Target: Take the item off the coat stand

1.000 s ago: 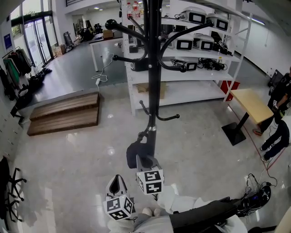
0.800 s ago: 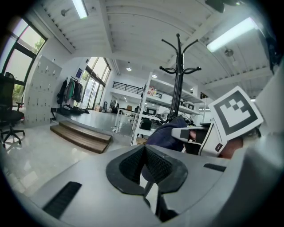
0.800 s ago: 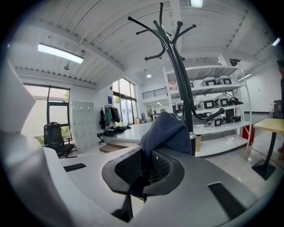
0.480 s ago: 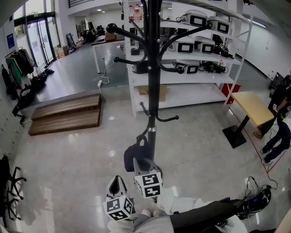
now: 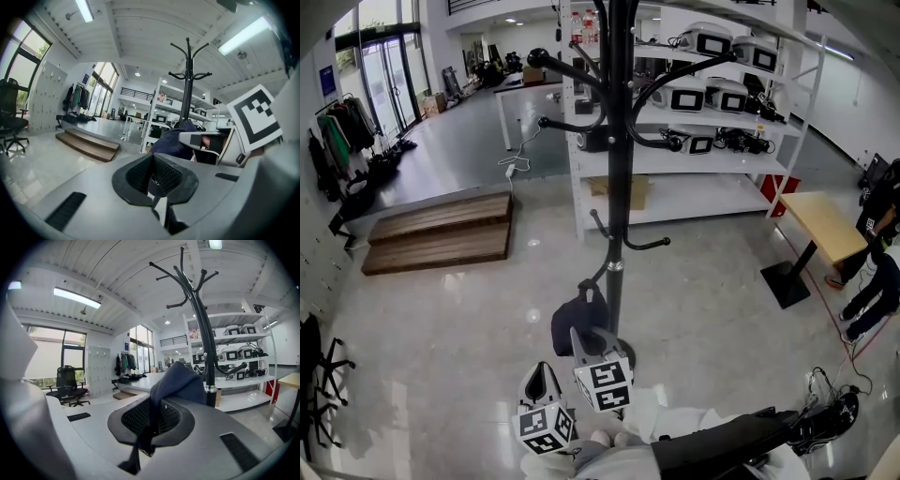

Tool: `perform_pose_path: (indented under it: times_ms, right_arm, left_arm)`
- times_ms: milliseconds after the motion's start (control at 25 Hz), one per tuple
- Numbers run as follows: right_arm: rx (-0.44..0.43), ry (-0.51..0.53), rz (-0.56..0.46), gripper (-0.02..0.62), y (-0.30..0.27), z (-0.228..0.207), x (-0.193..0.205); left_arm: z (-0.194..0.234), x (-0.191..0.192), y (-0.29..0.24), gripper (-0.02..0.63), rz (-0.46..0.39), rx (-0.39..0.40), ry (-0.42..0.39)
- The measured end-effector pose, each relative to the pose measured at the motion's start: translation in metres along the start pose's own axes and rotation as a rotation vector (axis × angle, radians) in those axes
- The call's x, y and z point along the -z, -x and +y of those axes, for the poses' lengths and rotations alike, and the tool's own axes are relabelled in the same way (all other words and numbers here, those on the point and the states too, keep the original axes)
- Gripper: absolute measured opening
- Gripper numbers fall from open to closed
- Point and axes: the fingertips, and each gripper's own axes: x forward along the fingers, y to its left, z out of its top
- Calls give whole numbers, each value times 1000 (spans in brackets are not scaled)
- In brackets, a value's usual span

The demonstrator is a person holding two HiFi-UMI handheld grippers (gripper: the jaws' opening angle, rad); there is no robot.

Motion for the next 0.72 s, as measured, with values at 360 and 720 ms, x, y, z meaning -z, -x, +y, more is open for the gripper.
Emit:
perform_pose_path:
  times_ms: [360,720]
  right_arm:
    - [-48,7,19,20,13,19,10]
    - [-16,-19,75,20,39,6,40]
  left_arm:
    - [-4,3,6,-8,11,0,-1]
    - [-25,13,5,-8,43,47,-17]
